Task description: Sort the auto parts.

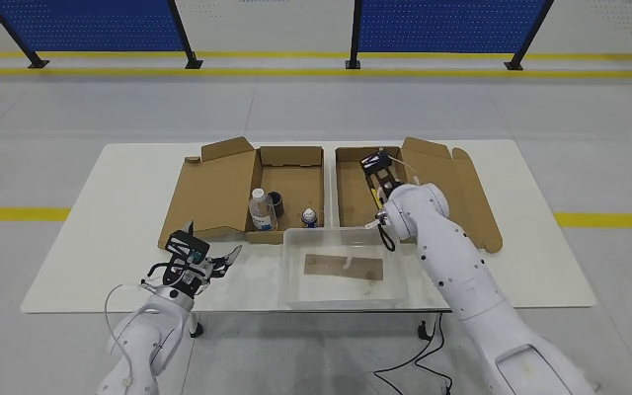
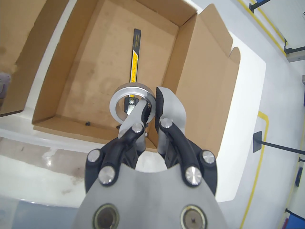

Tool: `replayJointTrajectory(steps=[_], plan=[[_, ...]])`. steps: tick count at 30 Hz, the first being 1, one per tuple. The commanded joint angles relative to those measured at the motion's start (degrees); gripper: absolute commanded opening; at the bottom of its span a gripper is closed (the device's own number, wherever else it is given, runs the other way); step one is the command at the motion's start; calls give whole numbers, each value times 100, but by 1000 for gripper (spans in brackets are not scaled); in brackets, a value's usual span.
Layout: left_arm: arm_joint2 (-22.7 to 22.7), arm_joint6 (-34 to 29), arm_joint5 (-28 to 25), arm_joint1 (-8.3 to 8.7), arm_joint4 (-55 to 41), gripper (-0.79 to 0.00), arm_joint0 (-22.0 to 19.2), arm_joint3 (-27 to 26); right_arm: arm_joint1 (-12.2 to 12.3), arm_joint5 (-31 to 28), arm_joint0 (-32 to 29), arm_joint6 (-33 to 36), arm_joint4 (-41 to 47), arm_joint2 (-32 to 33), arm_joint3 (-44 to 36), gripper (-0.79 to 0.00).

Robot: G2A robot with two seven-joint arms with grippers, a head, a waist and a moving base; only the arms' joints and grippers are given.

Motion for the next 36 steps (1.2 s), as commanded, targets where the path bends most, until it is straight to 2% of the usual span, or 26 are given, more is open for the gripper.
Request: replayJointTrajectory(steps=[1,12,16,18,27,28,29,30,36], plan=[[0,0,0,0,0,0,0,0,-58,-2,96,-152,94,-86,438,-785],[0,0,0,0,0,0,0,0,-379,-196,503,-656,727,-432,1811,-782],[0,0,0,0,0,0,0,0,-463,-376,615,-815,976,-464,2107,-693],[0,0,0,0,0,0,0,0,-502,-446,666,-860,1036,-499,2225,-597],[0,0,0,0,0,0,0,0,-577,-348,792,-1151,1219,-412,2308,-486],[0,0,0,0,0,0,0,0,-563,-306,762,-1235,1265,-342,2201,-453],[0,0,0,0,0,0,0,0,-540,-244,719,-1356,1344,-233,2035,-354],[0,0,0,0,0,0,0,0,-509,-203,642,-1463,1414,-118,1858,-9],[0,0,0,0,0,0,0,0,-198,-363,-359,-2006,1932,937,235,0]])
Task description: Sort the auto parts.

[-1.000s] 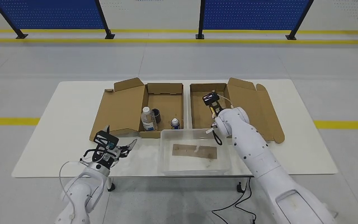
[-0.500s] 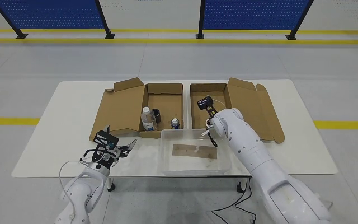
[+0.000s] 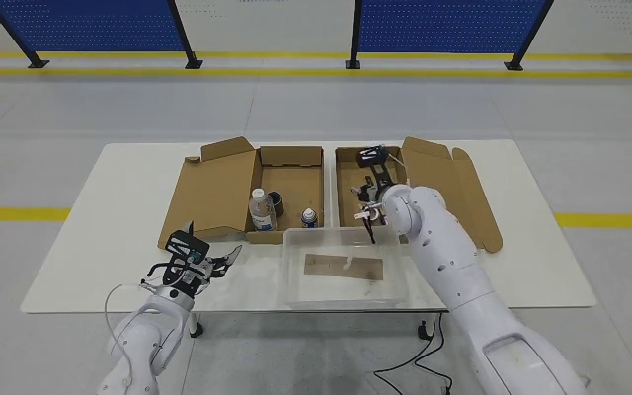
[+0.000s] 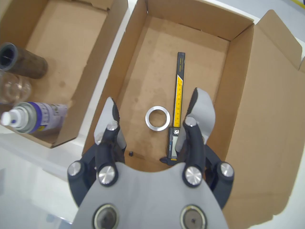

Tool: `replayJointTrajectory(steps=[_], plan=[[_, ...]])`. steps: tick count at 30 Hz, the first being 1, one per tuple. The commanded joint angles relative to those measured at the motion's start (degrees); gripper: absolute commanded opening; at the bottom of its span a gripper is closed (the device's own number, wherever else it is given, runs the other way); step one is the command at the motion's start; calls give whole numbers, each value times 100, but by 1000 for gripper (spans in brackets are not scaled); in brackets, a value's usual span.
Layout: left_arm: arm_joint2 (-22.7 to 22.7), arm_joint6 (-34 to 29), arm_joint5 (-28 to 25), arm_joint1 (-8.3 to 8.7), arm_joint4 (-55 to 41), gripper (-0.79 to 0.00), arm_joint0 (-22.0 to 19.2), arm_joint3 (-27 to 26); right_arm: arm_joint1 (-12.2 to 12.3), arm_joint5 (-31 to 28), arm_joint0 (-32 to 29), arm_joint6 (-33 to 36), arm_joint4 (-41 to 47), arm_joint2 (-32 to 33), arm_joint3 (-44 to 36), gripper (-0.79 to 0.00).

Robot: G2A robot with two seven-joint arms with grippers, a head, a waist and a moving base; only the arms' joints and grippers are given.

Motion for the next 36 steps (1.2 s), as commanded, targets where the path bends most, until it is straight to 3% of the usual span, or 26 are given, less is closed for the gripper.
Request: replayJointTrajectory(steps=[1,9,15,21,36], plan=[[0,0,0,0,0,0,0,0,117,-93,-469,-85,60,403,-765,0],[0,0,0,0,0,0,0,0,326,-199,-2046,-893,391,1289,-2995,0],[0,0,0,0,0,0,0,0,364,-217,-2924,-1902,722,1632,-3793,0],[0,0,0,0,0,0,0,0,426,-104,-3679,-2225,550,1949,-4362,0],[0,0,0,0,0,0,0,0,450,86,-3876,-2129,351,2061,-4553,-1]])
